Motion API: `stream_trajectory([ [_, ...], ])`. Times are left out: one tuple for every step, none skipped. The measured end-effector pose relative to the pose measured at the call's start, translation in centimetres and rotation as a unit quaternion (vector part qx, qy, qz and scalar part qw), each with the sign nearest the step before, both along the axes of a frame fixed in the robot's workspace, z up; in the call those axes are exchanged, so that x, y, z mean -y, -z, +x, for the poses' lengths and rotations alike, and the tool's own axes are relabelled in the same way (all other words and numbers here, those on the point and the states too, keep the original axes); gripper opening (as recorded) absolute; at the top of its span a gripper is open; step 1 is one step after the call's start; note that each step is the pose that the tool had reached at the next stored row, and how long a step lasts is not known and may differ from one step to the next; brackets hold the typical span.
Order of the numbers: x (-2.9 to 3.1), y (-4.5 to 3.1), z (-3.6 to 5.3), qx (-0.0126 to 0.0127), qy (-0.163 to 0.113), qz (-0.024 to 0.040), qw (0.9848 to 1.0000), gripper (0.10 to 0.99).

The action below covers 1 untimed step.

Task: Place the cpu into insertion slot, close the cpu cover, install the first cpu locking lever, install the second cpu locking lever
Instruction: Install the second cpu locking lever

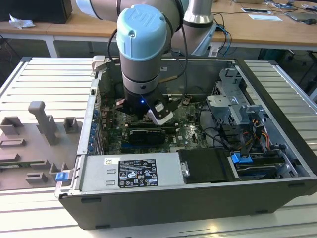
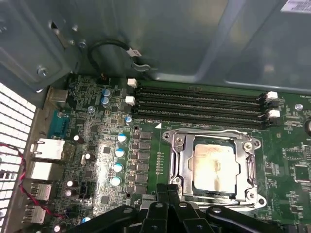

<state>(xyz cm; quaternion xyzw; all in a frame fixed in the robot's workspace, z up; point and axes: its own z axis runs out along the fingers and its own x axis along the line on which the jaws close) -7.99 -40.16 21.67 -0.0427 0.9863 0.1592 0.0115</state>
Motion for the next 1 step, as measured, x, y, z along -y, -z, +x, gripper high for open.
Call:
stream_trajectory([
  [0.0,-0.33,0.0,0.0,0.0,0.0002,1.0,0.106],
])
